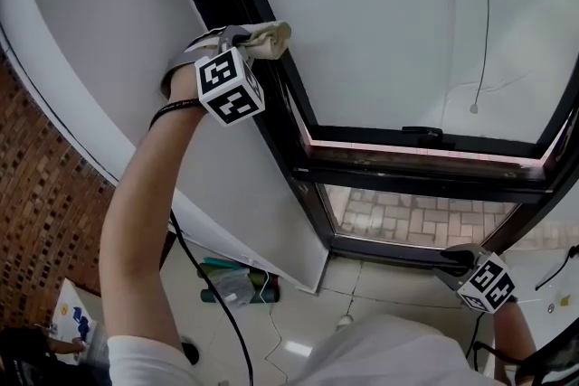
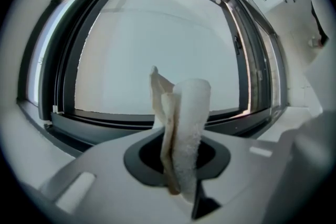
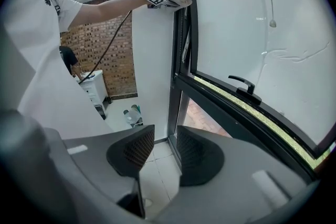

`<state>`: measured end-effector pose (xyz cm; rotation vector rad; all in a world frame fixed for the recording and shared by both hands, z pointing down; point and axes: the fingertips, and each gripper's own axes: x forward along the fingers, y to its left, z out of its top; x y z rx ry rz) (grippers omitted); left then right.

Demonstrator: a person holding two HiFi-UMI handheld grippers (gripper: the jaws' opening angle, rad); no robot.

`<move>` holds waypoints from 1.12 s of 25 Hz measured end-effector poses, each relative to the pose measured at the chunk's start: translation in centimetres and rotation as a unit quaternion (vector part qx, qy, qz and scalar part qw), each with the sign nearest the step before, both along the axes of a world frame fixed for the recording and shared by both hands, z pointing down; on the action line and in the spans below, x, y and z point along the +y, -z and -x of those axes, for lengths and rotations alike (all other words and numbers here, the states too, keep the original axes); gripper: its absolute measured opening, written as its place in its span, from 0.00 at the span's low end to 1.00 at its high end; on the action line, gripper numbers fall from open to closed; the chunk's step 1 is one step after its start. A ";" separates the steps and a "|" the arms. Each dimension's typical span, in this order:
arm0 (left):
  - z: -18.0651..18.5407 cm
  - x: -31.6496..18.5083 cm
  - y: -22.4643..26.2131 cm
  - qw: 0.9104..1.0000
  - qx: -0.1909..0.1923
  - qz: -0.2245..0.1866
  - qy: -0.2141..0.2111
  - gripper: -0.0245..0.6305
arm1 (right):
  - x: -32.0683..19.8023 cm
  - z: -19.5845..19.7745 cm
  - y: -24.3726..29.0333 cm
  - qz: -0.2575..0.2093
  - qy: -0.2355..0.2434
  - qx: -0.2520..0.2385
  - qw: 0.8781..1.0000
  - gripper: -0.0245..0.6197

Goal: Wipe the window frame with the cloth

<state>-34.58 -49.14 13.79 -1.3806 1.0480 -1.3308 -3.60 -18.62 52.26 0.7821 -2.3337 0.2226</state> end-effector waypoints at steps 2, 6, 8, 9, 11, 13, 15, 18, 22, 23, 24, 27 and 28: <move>0.1 0.1 -2.1 1.000 0.002 0.005 0.001 0.18 | 0.1 -0.2 0.0 0.001 0.002 0.002 1.000 0.25; 0.1 0.1 -6.8 1.000 0.002 0.015 0.000 0.18 | 0.2 -0.2 -0.1 0.003 0.008 0.005 1.000 0.25; -0.1 0.1 -9.1 1.000 0.007 0.015 0.000 0.18 | 0.3 -0.3 -0.2 0.005 0.012 0.007 1.000 0.25; -0.2 0.1 -10.4 1.000 0.012 0.017 0.001 0.18 | 0.5 -0.3 -0.2 0.008 0.013 0.008 1.000 0.25; -0.1 0.3 -12.9 1.000 0.019 0.022 0.000 0.18 | 0.7 -0.1 -0.3 0.012 0.016 0.010 1.000 0.25; -0.1 0.3 -15.3 0.999 0.021 0.024 -0.002 0.18 | 0.8 0.1 -0.3 0.013 0.015 0.010 1.000 0.25; -0.1 0.2 -18.0 0.999 0.022 0.026 -0.002 0.18 | 0.7 0.0 -0.3 0.014 0.011 0.010 1.000 0.25; -0.1 0.0 -22.5 0.999 0.008 0.030 -0.005 0.18 | 0.5 -0.1 -0.4 0.017 0.005 0.007 1.000 0.25; -0.4 0.3 -29.4 0.997 0.029 0.068 0.002 0.18 | 1.1 -0.2 -0.8 0.026 -0.004 0.009 1.000 0.25; -0.4 0.5 -31.1 0.996 0.034 0.078 0.007 0.18 | 1.3 0.0 -1.0 0.030 -0.003 0.011 0.999 0.25; -0.3 0.5 -32.7 0.995 0.039 0.089 0.012 0.18 | 1.5 0.2 -1.1 0.032 -0.002 0.014 0.999 0.25; -0.4 0.6 -37.3 0.991 0.051 0.122 0.020 0.18 | 1.6 0.6 -1.2 0.037 -0.002 0.018 0.999 0.25; -0.5 0.6 -38.7 0.990 0.049 0.131 0.020 0.18 | 1.6 0.7 -1.2 0.038 -0.004 0.019 0.999 0.25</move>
